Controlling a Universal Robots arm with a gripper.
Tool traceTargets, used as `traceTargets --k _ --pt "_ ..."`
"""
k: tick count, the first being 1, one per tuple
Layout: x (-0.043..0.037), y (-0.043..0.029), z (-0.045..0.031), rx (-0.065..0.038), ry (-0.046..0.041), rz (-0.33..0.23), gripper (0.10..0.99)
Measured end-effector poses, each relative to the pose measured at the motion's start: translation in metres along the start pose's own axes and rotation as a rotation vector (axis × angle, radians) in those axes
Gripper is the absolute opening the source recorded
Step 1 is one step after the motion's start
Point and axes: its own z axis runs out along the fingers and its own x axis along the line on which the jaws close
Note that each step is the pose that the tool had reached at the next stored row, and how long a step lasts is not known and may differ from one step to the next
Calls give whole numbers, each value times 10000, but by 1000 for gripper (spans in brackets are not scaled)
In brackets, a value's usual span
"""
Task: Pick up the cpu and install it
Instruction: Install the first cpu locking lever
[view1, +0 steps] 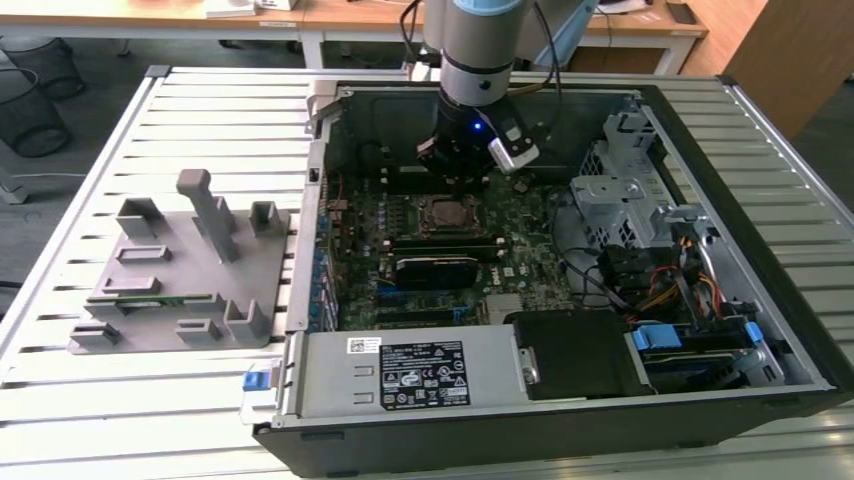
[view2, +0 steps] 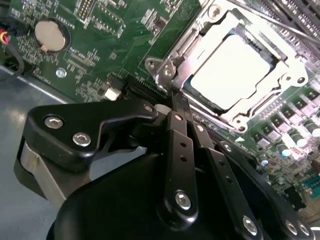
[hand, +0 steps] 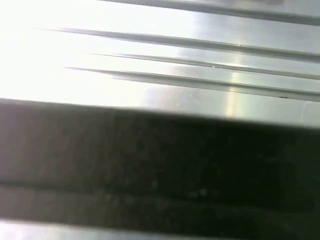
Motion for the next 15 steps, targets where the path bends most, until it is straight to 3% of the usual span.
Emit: traceTargets --k 6,15 --pt "-3 14 -186 6 8 -1 106" --pt "4 -75 -193 4 7 -1 106"
